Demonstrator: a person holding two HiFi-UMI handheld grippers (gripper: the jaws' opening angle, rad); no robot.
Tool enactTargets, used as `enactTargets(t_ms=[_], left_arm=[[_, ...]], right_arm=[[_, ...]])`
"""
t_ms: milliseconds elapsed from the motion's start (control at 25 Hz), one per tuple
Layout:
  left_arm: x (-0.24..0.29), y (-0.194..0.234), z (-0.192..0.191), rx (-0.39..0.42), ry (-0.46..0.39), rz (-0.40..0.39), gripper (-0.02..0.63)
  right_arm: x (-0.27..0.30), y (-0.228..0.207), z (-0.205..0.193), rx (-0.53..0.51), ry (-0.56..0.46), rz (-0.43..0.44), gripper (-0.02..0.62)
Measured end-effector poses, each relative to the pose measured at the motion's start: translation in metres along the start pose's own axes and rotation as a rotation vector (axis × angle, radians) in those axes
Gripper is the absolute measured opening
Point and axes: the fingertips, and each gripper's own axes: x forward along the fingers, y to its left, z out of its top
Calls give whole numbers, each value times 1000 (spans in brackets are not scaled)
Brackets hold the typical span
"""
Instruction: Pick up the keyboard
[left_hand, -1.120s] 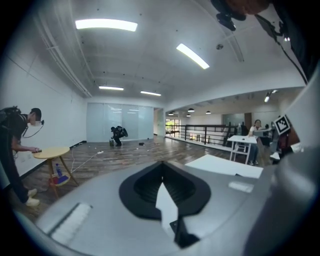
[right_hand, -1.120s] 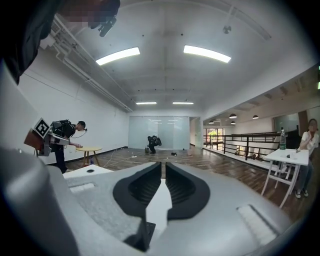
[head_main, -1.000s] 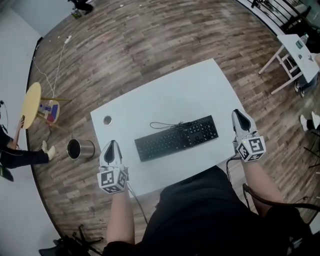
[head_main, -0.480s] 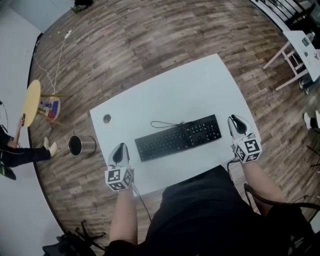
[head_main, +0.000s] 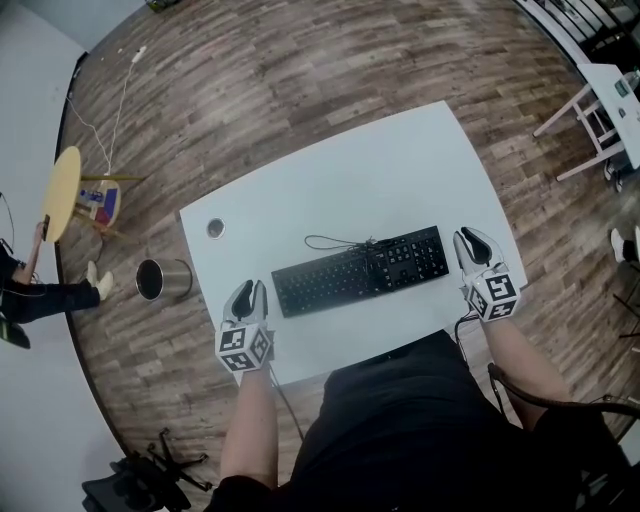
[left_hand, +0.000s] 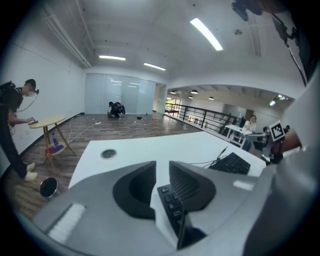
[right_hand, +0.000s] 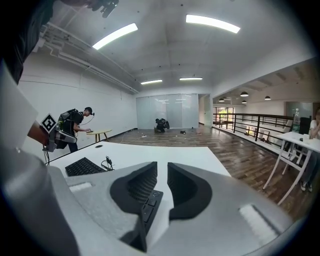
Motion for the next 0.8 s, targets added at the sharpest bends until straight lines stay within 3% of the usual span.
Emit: enactTargets(t_ms=[800], left_arm=[[15,-4,-46,10,165,-45,77]], right_arm=[[19,5,-37,38,107,31,67]])
